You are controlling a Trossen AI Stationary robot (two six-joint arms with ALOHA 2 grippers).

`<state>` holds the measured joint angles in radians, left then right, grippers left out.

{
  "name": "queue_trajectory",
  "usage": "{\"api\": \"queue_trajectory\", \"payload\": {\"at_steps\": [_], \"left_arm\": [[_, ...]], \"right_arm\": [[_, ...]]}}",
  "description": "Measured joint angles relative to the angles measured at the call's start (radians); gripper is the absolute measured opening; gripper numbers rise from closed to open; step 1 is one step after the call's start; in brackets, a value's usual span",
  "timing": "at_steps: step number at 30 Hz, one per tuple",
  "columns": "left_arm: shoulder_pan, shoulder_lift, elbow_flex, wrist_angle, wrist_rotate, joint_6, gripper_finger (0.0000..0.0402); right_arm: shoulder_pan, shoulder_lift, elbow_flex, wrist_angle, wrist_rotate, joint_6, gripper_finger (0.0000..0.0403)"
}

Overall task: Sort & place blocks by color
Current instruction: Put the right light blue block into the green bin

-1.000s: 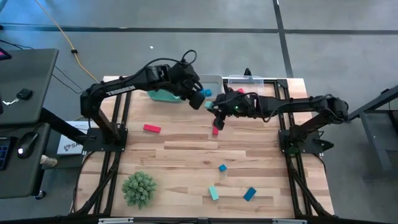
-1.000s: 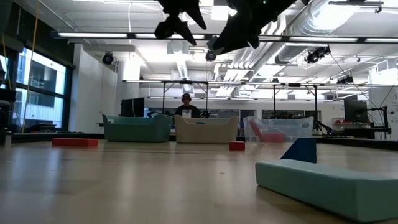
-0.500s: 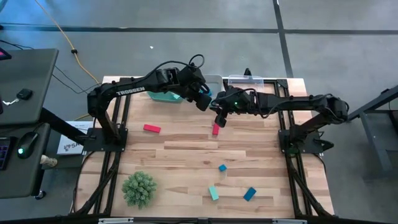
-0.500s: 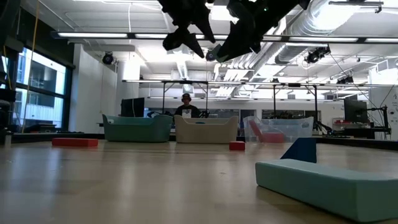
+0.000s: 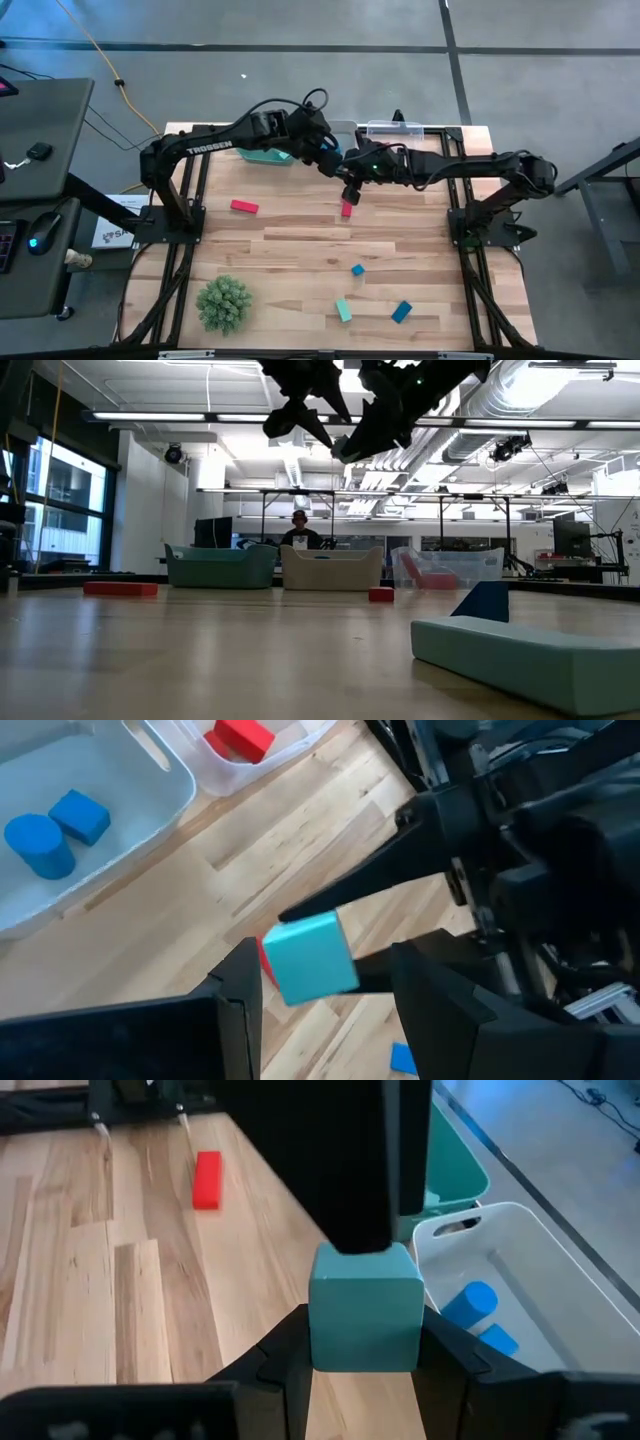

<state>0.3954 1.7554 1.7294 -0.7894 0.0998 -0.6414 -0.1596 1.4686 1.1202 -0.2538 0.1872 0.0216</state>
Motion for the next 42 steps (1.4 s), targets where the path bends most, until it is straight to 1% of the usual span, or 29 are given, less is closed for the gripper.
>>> {"api": "queue_trajectory", "payload": {"at_steps": [22,29,42], "left_arm": [[0.000,0.000,0.000,-0.007,-0.018,-0.029,0.0145],[0.000,-0.002,0.001,-0.009,-0.011,-0.029,0.0145],[-0.005,-0.002,0.001,0.010,-0.018,-0.029,0.0145]], "right_arm": [[0.006,-0.009,0.000,0.055,0.000,0.004,0.0110],[0.025,-0.032,-0.001,0.051,0.035,-0.003,0.0110],[0.015,-0.029,0.027,0.076,0.011,0.006,0.0110]]}}
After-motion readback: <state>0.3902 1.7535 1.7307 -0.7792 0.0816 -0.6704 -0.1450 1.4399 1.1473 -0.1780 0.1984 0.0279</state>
